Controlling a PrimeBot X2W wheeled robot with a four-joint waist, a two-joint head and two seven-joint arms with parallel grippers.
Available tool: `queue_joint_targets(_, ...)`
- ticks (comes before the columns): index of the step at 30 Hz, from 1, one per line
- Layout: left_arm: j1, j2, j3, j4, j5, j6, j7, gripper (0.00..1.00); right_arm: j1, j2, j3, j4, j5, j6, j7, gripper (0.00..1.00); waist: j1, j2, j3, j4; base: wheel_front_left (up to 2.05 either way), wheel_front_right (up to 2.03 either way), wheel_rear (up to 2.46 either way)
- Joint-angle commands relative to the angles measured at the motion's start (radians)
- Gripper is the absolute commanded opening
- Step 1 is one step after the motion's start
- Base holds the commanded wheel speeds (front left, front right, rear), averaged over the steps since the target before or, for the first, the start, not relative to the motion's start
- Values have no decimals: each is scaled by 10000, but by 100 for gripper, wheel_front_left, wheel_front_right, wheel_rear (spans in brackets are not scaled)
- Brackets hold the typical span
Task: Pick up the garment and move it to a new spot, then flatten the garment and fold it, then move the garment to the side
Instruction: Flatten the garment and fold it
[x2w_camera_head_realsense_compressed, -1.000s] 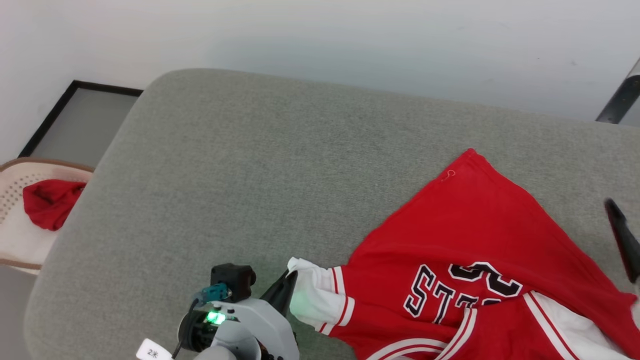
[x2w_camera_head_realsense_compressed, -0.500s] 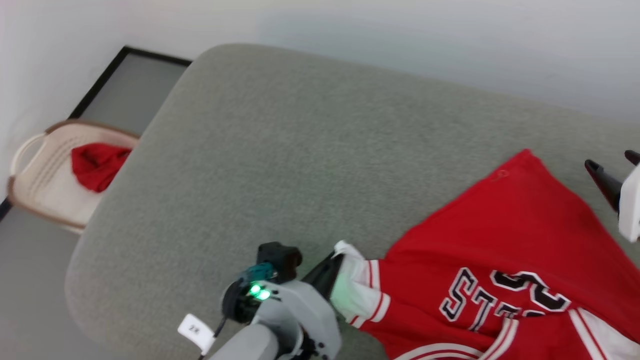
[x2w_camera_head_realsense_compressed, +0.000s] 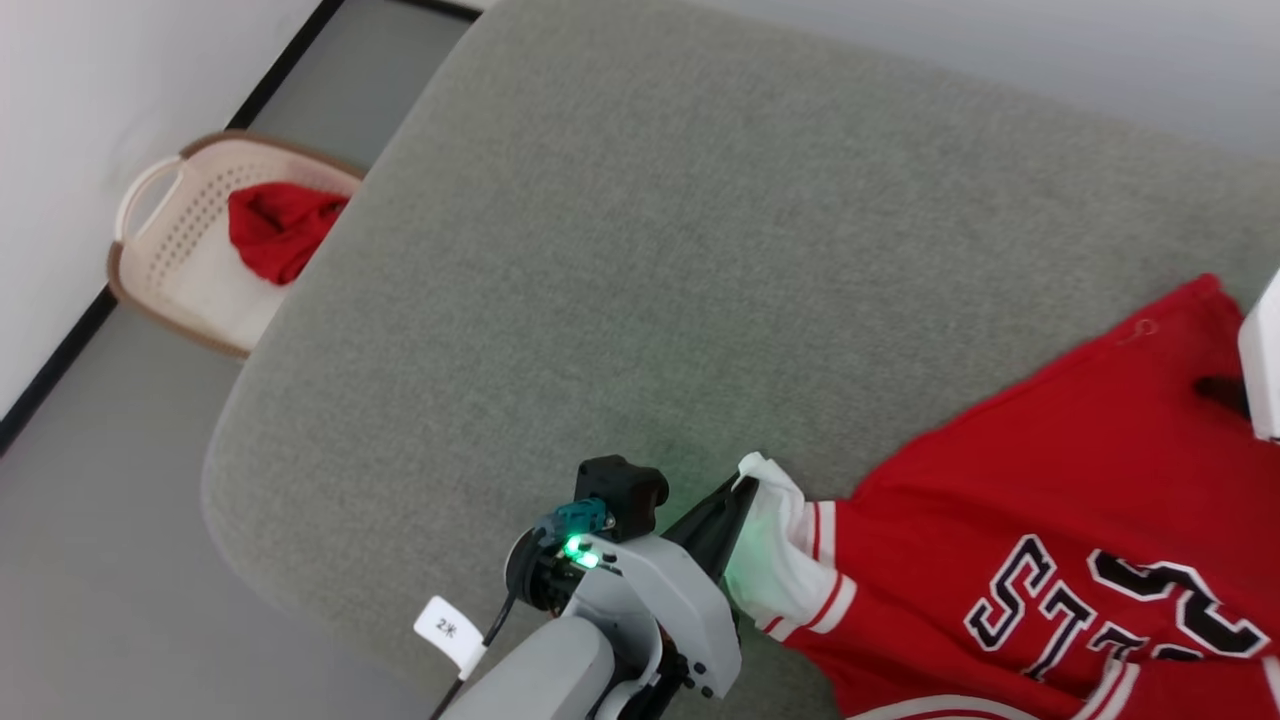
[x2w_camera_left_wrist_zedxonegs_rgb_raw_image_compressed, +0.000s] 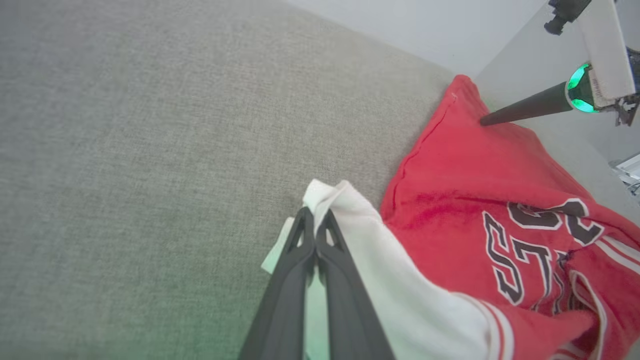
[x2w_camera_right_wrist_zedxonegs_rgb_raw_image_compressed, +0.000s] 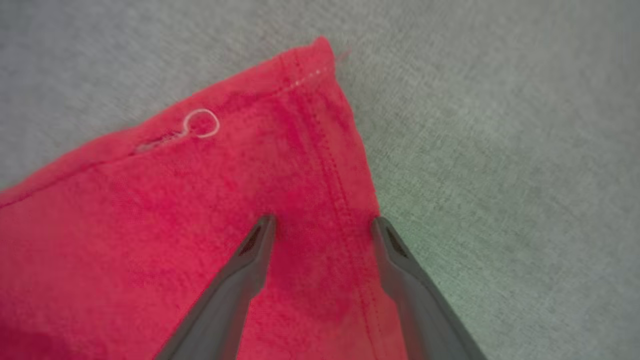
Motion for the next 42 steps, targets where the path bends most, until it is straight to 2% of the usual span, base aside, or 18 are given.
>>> queue_joint_targets(1,-188,-45,20,97,-40,-79,-78,0,-231,59,45,378,-24,-9,273,100,0,-1,368,318,0,0,0)
queue_joint_targets(5,-298,-128,-2,341,-87,-171,-197,0,-365,289,31,1407,-193,-11,776,100,0,-1,485,393,0,0,0)
queue_joint_targets(7,-359,-165,-8,465,-118,-191,-242,0,-450,416,21,1769,-291,-12,907,37,0,-1,506,408,0,0,0)
queue_joint_targets(8,-369,-178,-8,514,-131,-214,-271,0,-489,477,40,1918,-307,-12,1001,0,0,-1,506,404,0,0,0)
queue_joint_targets(13,-387,-194,-12,794,-189,-258,-319,0,-789,581,52,2193,-331,-11,1390,0,0,-1,403,279,0,0,0)
queue_joint_targets(21,-586,56,182,1007,-556,-180,278,0,-1260,661,-77,1673,-30,-8,592,0,0,-1,-52,-148,0,0,0)
queue_joint_targets(27,-1181,723,406,651,-979,-34,1870,0,-1420,852,-240,1219,533,-8,-307,0,0,-1,-806,-523,0,0,0)
queue_joint_targets(31,-2004,1513,596,346,-1131,13,3200,0,-1605,814,-190,883,601,-8,-1080,0,0,-1,-1333,-817,0,0,0)
queue_joint_targets(35,-3218,2320,821,316,-1199,-108,4454,0,-1892,957,-373,772,697,-8,-1811,0,0,-1,-1768,-1156,0,0,0)
queue_joint_targets(38,-4337,2650,1083,654,-1322,-284,5111,0,-2224,1050,-592,866,562,-8,-2491,0,0,-1,-2007,-1424,0,0,0)
queue_joint_targets(42,-5838,2712,1230,1595,-1352,-574,5633,0,-2728,1356,-965,1223,159,-8,-3571,0,0,-1,-2205,-1836,0,0,0)
